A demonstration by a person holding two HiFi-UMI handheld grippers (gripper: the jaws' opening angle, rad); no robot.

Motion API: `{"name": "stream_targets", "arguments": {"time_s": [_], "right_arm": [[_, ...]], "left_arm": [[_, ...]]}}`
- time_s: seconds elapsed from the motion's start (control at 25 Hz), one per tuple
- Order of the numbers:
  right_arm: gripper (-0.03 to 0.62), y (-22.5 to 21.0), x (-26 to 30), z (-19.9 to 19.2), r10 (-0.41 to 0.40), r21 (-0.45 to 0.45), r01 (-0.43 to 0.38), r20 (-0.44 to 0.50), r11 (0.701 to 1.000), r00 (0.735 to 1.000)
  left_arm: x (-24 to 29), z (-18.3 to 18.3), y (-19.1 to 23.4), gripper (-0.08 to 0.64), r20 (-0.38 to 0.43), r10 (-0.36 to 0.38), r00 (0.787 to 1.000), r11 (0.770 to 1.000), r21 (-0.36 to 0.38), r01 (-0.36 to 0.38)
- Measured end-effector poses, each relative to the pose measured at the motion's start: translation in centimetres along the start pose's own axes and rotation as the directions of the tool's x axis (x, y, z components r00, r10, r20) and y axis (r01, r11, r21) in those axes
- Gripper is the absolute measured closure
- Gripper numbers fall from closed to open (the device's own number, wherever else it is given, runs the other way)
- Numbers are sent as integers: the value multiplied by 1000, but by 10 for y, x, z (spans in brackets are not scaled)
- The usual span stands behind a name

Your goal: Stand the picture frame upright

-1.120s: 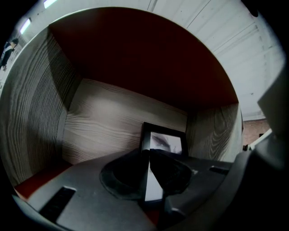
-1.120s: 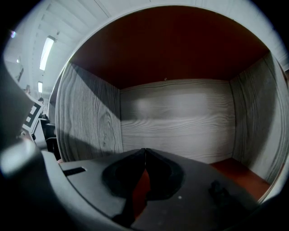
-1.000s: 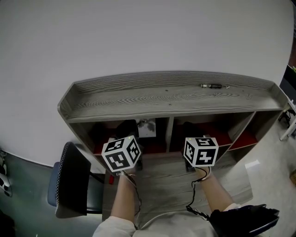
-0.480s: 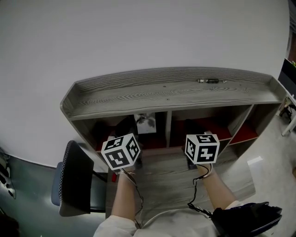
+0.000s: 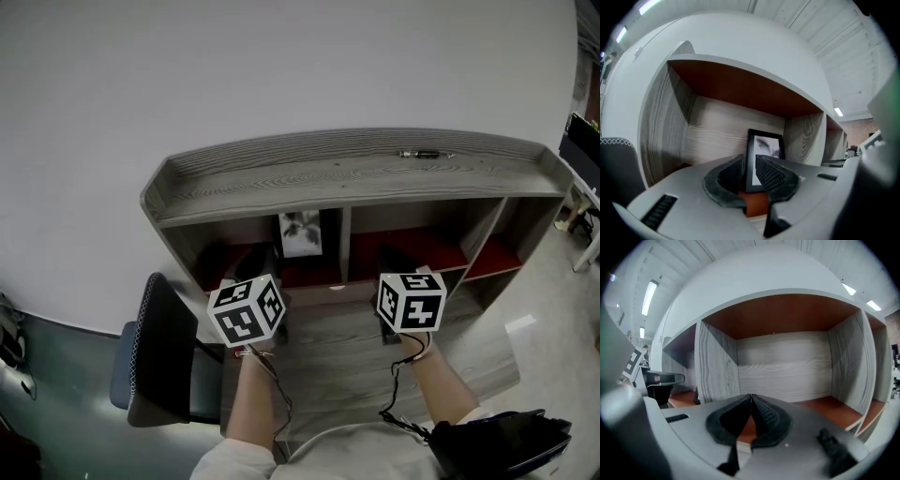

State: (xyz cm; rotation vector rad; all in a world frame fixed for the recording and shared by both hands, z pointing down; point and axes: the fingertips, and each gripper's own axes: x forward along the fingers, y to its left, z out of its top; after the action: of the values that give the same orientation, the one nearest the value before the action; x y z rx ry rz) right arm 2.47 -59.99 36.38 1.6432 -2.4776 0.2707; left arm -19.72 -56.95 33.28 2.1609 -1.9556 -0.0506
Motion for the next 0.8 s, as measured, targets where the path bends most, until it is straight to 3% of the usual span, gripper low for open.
{"name": "stream_targets", "arguments": {"time_s": [0.52, 0.8], "right_arm": [[560, 36, -45, -35, -21, 43, 22, -34, 999, 999], [560, 40, -59, -60, -51, 73, 55, -63, 996, 997]], "left_arm": [[-57, -38, 10, 489, -73, -23, 997, 1000, 2, 23], [-72, -71, 5, 529, -131, -58, 990, 998, 0, 58]]}}
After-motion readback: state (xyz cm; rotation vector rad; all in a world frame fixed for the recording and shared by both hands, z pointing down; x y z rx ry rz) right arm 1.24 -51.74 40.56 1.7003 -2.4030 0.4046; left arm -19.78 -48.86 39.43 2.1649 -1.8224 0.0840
